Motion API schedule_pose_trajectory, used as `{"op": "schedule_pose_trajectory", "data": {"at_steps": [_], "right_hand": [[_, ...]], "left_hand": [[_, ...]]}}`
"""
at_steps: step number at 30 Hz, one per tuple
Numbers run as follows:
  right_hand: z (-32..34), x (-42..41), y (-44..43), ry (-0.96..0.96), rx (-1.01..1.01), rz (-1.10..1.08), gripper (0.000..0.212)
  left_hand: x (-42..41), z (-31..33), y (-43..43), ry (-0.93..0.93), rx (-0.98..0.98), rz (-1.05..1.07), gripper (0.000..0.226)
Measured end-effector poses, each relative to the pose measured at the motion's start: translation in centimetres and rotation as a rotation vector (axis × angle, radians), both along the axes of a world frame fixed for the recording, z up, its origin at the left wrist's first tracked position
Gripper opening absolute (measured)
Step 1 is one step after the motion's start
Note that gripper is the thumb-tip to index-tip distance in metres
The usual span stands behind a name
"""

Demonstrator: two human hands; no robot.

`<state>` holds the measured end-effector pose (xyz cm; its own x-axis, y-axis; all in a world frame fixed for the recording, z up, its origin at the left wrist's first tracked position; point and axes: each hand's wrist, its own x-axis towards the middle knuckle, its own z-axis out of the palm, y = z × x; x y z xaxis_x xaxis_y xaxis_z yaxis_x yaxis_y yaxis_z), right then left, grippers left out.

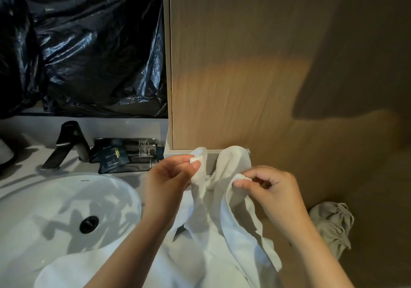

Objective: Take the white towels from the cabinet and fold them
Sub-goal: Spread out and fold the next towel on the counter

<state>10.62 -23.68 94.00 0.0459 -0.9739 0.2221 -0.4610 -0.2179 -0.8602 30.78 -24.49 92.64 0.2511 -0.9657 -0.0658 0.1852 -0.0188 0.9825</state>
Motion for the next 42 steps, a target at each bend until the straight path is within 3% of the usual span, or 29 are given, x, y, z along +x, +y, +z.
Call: {"op": "schedule_pose_trajectory", "data": {"at_steps": [7, 12, 27, 35, 42], "right_hand": [[1.4, -0.1, 0.6, 0.012, -0.011, 0.110, 0.019], [1.9, 0.5, 0.7, -0.018, -0.035, 0.060, 0.008], [1.2, 2.3, 0.1, -0.066, -0.005, 0.073, 0.010], [1.2, 2.6, -0.3, -0.038, -0.032, 0.081, 0.011], [1.0, 2.7, -0.4, 0.004, -0.052, 0.109, 0.005]], "left_hand": [[-1.1, 1.3, 0.0, -0.122, -0.018, -0.018, 0.009], [-1.2, 1.9, 0.4, -0.202, -0.026, -0.017, 0.004], [-0.9, 1.6, 2.0, -0.063, -0.047, -0.138, 0.015], [-0.7, 1.6, 2.2, -0.095, -0.113, -0.171, 0.010], [-0.9, 1.5, 2.6, -0.165, -0.151, -0.131, 0.020]]}}
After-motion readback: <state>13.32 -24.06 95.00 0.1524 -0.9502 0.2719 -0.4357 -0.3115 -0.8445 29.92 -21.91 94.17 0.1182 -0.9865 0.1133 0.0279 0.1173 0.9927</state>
